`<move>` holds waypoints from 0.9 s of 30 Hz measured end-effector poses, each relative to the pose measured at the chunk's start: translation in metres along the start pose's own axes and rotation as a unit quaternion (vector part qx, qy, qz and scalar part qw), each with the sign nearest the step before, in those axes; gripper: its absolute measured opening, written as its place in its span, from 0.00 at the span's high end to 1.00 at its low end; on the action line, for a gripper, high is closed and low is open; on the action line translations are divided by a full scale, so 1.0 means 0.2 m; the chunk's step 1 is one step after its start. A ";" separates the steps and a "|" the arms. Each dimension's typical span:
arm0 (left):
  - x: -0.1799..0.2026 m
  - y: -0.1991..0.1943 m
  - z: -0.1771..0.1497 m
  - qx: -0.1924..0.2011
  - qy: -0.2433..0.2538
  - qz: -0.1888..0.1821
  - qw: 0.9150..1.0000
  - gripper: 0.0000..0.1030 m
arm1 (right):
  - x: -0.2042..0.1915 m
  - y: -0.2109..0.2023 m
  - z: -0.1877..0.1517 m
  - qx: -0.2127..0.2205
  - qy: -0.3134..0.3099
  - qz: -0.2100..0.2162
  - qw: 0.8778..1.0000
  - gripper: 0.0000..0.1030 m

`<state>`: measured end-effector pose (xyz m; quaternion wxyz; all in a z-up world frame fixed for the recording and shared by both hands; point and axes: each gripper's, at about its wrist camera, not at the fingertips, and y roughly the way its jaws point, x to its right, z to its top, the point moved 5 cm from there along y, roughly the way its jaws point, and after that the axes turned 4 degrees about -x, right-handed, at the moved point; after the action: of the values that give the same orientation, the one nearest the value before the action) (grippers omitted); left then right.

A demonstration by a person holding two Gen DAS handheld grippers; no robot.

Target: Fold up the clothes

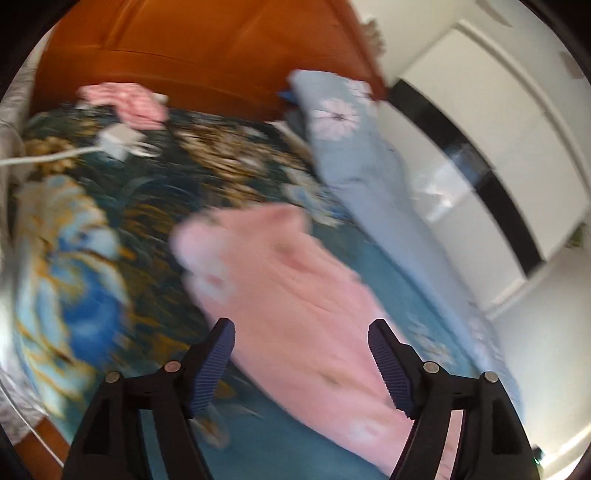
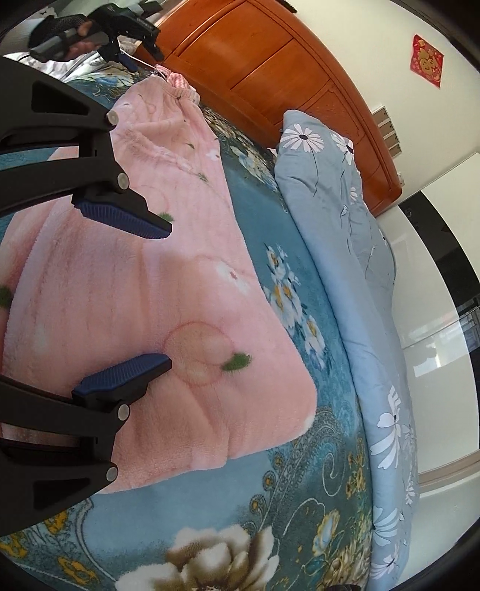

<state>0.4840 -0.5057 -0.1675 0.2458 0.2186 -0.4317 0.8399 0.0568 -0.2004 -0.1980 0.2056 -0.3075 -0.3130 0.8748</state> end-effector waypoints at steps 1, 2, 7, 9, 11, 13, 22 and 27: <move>-0.04 0.03 0.02 -0.004 0.000 0.006 1.000 0.24 | -0.01 0.00 0.00 0.001 -0.003 -0.003 1.000 0.36; -0.05 0.07 0.03 -0.011 -0.001 0.001 1.000 0.24 | -0.01 0.00 0.00 0.001 -0.006 -0.007 1.000 0.36; -0.13 0.25 0.10 -0.035 -0.045 -0.019 0.998 0.24 | -0.02 0.01 0.00 0.003 -0.016 -0.016 1.000 0.35; -0.15 0.25 0.12 -0.032 -0.056 -0.018 0.998 0.24 | -0.02 0.00 0.00 0.004 -0.015 -0.013 1.000 0.35; -0.16 0.24 0.14 -0.025 -0.065 -0.015 0.997 0.24 | -0.01 -0.01 0.01 0.005 -0.011 -0.009 1.000 0.35; -0.18 0.18 0.14 0.003 -0.060 0.000 0.998 0.24 | 0.00 -0.01 0.01 0.006 -0.006 -0.003 1.000 0.35; -0.34 0.27 0.08 -0.009 -0.134 0.003 0.991 0.16 | -0.03 0.00 0.00 0.004 -0.017 -0.008 1.000 0.32; -0.31 0.32 0.13 -0.024 -0.149 -0.011 0.988 0.16 | -0.02 0.00 0.01 0.003 -0.010 -0.004 1.000 0.32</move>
<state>0.4975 -0.5739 -0.2299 0.1932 0.3406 -0.4807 0.7846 0.0585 -0.2029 -0.1959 0.2069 -0.2965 -0.3136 0.8781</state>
